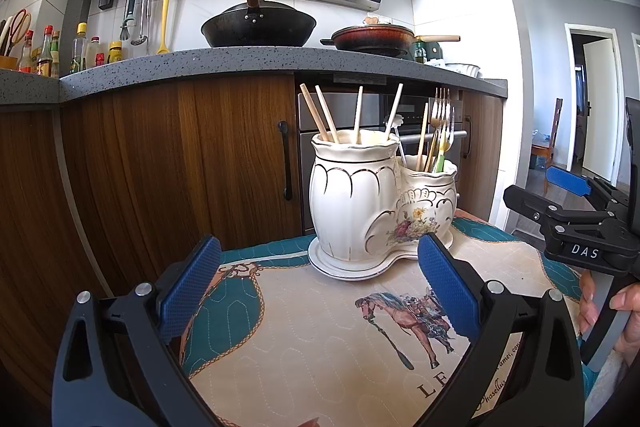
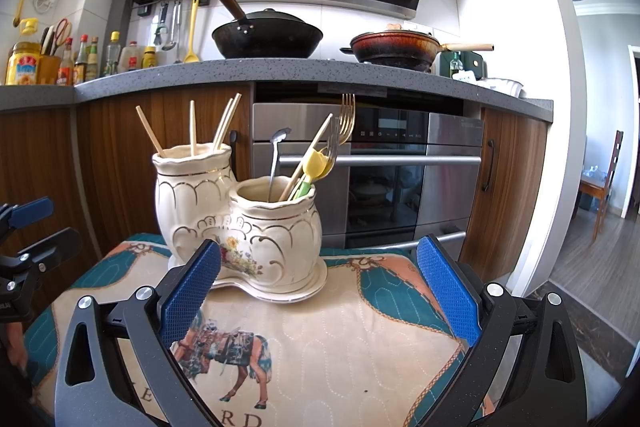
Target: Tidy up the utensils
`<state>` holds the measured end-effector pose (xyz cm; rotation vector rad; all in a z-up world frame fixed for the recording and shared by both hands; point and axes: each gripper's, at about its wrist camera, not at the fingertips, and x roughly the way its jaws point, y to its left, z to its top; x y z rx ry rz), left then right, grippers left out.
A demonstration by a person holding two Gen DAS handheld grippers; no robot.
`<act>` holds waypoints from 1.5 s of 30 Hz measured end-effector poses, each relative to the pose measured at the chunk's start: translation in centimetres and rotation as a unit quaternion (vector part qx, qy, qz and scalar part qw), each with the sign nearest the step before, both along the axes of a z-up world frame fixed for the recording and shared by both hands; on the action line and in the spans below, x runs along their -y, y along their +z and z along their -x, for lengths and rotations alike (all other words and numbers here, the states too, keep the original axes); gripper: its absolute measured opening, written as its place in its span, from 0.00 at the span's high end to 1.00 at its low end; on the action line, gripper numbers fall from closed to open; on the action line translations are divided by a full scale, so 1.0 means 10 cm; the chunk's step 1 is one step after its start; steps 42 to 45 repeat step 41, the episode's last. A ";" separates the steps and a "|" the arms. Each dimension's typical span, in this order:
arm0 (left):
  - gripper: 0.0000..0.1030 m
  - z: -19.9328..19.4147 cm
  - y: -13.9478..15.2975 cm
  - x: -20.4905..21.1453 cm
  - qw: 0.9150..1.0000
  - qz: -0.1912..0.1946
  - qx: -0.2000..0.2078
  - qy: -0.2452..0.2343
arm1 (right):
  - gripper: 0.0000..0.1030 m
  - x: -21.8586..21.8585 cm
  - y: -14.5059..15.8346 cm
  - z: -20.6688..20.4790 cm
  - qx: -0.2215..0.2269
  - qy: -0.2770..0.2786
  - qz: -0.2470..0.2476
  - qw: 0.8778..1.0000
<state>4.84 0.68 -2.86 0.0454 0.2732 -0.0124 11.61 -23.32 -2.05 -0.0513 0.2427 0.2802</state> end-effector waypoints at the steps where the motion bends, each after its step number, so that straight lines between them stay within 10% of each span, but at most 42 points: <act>1: 0.06 0.00 0.00 0.00 1.000 0.000 0.000 0.000 | 0.05 0.00 0.00 0.00 0.000 0.000 0.000 1.000; 45: 0.06 -0.02 -0.01 -0.01 1.000 0.003 -0.004 0.008 | 0.05 0.00 0.00 0.00 0.000 0.001 0.001 1.000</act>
